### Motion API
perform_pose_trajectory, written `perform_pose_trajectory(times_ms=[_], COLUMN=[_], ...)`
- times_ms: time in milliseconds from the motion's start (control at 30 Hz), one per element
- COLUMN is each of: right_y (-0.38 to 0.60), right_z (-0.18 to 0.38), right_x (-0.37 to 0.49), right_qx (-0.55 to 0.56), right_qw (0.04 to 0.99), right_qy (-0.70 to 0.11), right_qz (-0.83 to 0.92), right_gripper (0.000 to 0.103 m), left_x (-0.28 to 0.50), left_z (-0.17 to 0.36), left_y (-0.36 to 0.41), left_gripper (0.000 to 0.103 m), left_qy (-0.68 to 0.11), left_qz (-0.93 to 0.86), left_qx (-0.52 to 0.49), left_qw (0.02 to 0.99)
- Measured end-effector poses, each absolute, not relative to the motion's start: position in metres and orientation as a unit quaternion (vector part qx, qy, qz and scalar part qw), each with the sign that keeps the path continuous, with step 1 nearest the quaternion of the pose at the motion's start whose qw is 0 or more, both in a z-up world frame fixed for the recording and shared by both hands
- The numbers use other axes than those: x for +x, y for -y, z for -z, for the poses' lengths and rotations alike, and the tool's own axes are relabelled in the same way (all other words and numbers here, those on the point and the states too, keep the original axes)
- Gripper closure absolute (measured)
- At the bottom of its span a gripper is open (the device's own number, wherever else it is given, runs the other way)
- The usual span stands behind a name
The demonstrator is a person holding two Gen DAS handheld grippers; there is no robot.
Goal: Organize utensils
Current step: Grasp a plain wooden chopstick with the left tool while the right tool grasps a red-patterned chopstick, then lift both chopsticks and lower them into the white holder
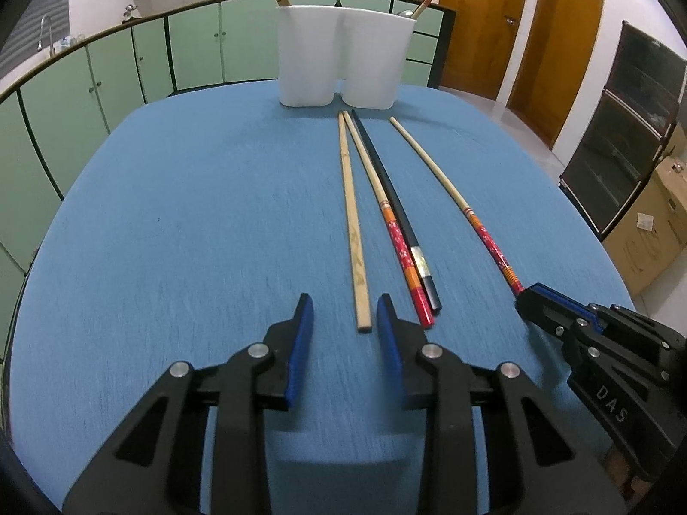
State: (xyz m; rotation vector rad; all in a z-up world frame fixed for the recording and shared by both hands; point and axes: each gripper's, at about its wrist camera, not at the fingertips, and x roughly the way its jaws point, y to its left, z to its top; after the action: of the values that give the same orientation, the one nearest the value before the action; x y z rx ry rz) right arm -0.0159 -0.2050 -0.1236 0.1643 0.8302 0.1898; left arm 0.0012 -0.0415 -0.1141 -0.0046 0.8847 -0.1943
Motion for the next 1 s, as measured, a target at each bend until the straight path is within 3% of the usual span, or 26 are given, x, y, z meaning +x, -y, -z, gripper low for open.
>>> perform_pose_trajectory(times_ms=[1000], right_y=[0.199], right_z=[0.126], right_x=[-0.026], right_qx=[0.039], right_qw=[0.914], right_qy=[-0.392], right_qz=[-0.092], right_gripper=[0.097], left_x=[-0.002], left_z=[0.117], left_y=[0.046], left_gripper=[0.076], left_qy=[-0.423], left_qz=[0.085], left_qx=[0.008], left_qw=[0.902])
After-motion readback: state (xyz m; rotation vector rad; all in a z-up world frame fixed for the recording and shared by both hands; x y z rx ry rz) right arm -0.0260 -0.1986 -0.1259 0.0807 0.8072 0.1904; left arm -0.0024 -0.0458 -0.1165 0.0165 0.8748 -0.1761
